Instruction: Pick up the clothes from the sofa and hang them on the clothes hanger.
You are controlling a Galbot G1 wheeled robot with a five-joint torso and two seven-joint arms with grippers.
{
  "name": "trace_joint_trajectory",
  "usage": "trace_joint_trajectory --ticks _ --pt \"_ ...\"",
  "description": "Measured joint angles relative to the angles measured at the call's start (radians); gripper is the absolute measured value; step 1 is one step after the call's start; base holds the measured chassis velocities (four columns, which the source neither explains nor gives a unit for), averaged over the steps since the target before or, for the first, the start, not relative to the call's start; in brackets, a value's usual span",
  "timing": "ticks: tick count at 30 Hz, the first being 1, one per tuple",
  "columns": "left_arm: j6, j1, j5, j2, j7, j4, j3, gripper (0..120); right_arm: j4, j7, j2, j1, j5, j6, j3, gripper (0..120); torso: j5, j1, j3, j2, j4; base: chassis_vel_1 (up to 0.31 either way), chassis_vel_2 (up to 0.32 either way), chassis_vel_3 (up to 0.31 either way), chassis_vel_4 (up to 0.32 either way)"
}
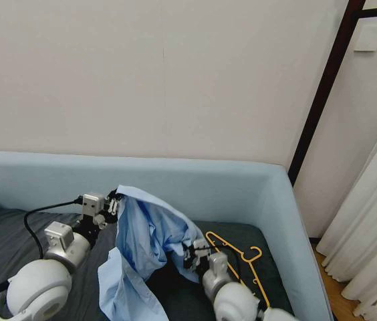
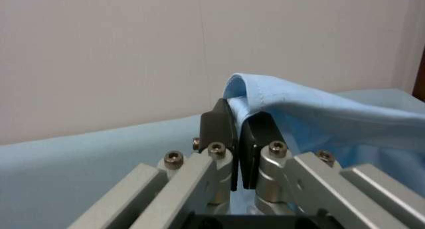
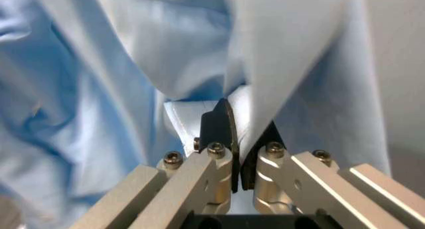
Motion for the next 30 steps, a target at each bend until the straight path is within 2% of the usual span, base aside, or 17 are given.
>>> trace_joint_trajectory --ticks 4,7,9,10,11,13,14,15,17,19,20,24,25,26,28,30 --pt "0.008 -0.131 -0.037 -0.021 0.016 0.055 0.091 0 0.018 -0.001 -0.077 0.112 0.074 -0.007 -0.011 0 0.0003 0.0 0.0 0.0 -0.0004 0.0 0.0 0.0 0.0" --pt "0.011 -0.176 -0.042 -0.039 0.018 0.077 0.13 0 0.01 -0.002 -0.087 0.148 0.094 -0.005 -0.012 0 -0.0002 0.0 0.0 0.0 -0.0002 0.0 0.0 0.0 0.0" --pt "0.012 -0.294 -0.046 -0.106 0.015 0.146 0.254 0 -0.042 -0.003 -0.081 0.216 0.126 0.0 -0.009 0 0.0004 0.0 0.0 0.0 -0.0001 0.0 0.0 0.0 0.0" --pt "0.012 -0.294 -0.046 -0.106 0.015 0.146 0.254 0 -0.042 -0.003 -0.081 0.216 0.126 0.0 -0.009 0 0.0004 0.0 0.0 0.0 -0.0001 0.0 0.0 0.0 0.0" --pt "0.012 -0.356 -0.047 -0.167 0.011 0.204 0.329 0 -0.088 -0.002 -0.058 0.255 0.138 0.006 0.004 0 0.0001 0.0 0.0 0.0 -0.0001 0.0 0.0 0.0 0.0" --pt "0.009 -0.436 -0.046 -0.266 0.004 0.315 0.412 0 -0.159 -0.003 -0.017 0.297 0.14 0.016 0.021 0 -0.0005 0.0 0.0 0.0 -0.0004 0.0 0.0 0.0 0.0" --pt "0.005 -0.465 -0.046 -0.304 0.005 0.36 0.434 0 -0.187 -0.003 -0.002 0.313 0.14 0.018 0.026 0 -0.0001 0.0 0.0 0.0 -0.0002 0.0 0.0 0.0 0.0" --pt "0.005 -0.465 -0.046 -0.304 0.005 0.36 0.434 0 -0.187 -0.003 -0.002 0.313 0.14 0.018 0.026 0 -0.0001 0.0 0.0 0.0 -0.0002 0.0 0.0 0.0 0.0" --pt "-0.007 -0.559 -0.047 -0.398 0.013 0.49 0.477 0 -0.261 -0.001 0.035 0.369 0.14 0.02 0.034 0 -0.0003 0.0 0.0 0.0 -0.0003 0.0 0.0 0.0 0.0" --pt "-0.01 -0.641 -0.052 -0.445 0.022 0.567 0.5 0 -0.31 0.001 0.051 0.421 0.149 0.018 0.033 0 0.0005 0.0 0.0 0.0 -0.0003 0.0 0.0 0.0 0.0" --pt "-0.01 -0.641 -0.052 -0.445 0.022 0.567 0.5 0 -0.31 0.001 0.051 0.421 0.149 0.018 0.033 0 0.0005 0.0 0.0 0.0 -0.0003 0.0 0.0 0.0 0.0" --pt "-0.007 -0.832 -0.067 -0.497 0.037 0.688 0.569 0 -0.396 0.0 0.053 0.603 0.219 -0.027 -0.033 0 0.0005 0.0 0.0 0.0 -0.0003 0.0 0.0 0.0 0.0" --pt "-0.007 -0.832 -0.067 -0.497 0.037 0.688 0.569 0 -0.396 0.0 0.053 0.603 0.219 -0.027 -0.033 0 0.0005 0.0 0.0 0.0 -0.0003 0.0 0.0 0.0 0.0" --pt "-0.004 -0.882 -0.074 -0.507 0.044 0.718 0.589 0 -0.413 -0.004 0.052 0.651 0.237 -0.044 -0.046 0 -0.0003 0.0 0.0 0.0 0.0 0.0 0.0 0.0 0.0" --pt "0.014 -1.023 -0.089 -0.524 0.06 0.792 0.644 0 -0.428 -0.033 0.033 0.785 0.291 -0.112 -0.079 0 -0.0002 0.0 0.0 0.0 0.0001 0.0 0.0 0.0 0.0" --pt "0.023 -1.153 -0.105 -0.504 0.085 0.814 0.706 0 -0.386 -0.073 -0.023 0.883 0.372 -0.197 -0.12 0 0.0007 0.0 0.0 0.0 -0.0005 0.0 0.0 0.0 0.0"
